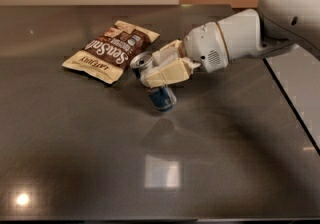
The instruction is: Place redbull can upright
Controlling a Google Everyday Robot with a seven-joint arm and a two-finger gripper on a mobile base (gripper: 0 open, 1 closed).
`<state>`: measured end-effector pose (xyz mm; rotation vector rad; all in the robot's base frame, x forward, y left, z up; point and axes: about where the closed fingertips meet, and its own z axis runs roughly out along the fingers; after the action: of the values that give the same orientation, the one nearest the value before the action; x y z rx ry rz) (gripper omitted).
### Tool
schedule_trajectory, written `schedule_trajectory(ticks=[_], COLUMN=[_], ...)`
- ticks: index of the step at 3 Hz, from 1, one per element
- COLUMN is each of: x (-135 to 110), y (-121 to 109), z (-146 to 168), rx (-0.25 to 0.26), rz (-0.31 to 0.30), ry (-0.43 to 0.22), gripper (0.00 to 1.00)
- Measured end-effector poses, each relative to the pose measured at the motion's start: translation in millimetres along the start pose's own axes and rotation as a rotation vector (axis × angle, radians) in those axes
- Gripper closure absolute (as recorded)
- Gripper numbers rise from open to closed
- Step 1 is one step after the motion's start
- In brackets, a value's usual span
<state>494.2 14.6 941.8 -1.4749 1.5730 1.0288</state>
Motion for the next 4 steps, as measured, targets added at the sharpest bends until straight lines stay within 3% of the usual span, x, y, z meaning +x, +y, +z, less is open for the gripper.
schedule_trajectory(ticks=[2, 4], x=[16.4, 29.7], y=[0.6, -5.6], z=[-10.7, -16.2], rx=[0.005, -0.001], rz=[0.006, 0.025], ry=[-0.186, -0.315], gripper=[1.00, 1.00])
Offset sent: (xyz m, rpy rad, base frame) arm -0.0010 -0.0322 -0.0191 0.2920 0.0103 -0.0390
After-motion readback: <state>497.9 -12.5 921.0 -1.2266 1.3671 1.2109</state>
